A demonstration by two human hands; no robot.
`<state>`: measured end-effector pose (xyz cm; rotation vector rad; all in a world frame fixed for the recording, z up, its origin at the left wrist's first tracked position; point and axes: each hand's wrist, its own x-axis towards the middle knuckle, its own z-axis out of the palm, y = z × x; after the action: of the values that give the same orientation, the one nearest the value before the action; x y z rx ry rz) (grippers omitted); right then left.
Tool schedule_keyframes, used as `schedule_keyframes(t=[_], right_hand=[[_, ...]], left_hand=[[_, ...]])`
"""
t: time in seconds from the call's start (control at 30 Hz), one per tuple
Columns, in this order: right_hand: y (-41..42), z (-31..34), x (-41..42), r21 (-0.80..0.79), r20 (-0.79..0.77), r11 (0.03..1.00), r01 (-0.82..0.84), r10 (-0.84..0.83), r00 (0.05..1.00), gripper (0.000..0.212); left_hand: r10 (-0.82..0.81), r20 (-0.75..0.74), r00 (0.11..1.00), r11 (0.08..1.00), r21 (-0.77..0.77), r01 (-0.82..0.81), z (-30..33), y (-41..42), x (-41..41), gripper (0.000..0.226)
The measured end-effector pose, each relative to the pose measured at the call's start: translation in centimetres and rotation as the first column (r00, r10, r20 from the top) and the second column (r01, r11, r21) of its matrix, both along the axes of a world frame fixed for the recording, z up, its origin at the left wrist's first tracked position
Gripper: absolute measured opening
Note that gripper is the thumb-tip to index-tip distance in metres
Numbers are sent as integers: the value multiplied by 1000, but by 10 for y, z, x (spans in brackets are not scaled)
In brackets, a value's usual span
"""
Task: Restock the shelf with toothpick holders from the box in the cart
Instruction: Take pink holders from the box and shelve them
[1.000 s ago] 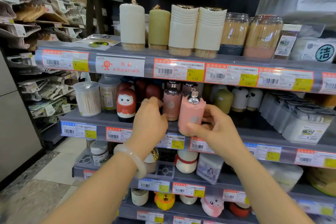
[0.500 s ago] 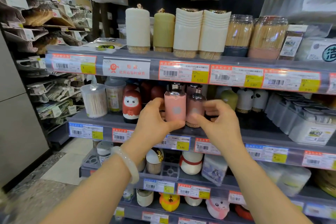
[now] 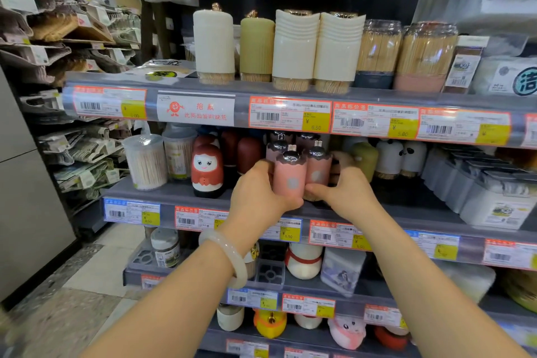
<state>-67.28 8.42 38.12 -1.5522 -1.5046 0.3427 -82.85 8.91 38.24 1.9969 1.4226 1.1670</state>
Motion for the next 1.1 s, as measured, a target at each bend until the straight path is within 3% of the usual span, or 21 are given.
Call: schedule_keyframes(t=[0.2,0.5,0.63,0.73,0.83,0.9,0.97,1.03,1.1], right_hand=[[5,-3,4,-32,-37,999,-17,15,999,67],[8,-2,5,-72,-71,997,-35,30,997,66],[-2,3,4,-138,21,990,-1,4,1000,67],[-19,8,5,-139,132,989,56,-38,991,73],[-42,1,6,0,209,993,115,-113,971,62],[-57,-13,6,148,252,986,80,-116,961,46],[-71,-33,8,237,321,971,29,-106,941,33],[-88,-55,17,259,377,966,-8,-93,921,32],[-112,-77,32,219,405,976,-1,-90,910,31]], left_hand=[[-37,60,997,996,-84,42,-1,0,-4,55],[-83,31,996,995,-60,84,3,-1,-6,52],[-43,22,999,996,-78,45,-1,-2,-5,57],[99,-34,994,993,66,-97,-12,-9,-2,61],[70,16,997,921,383,-71,-24,-33,8,38],[-25,-73,997,871,488,58,-33,-49,20,32],[-94,-170,981,850,499,168,-46,-63,32,28],[-124,-279,952,841,480,250,-60,-77,43,22],[-166,-468,868,842,391,372,-81,-90,56,25]])
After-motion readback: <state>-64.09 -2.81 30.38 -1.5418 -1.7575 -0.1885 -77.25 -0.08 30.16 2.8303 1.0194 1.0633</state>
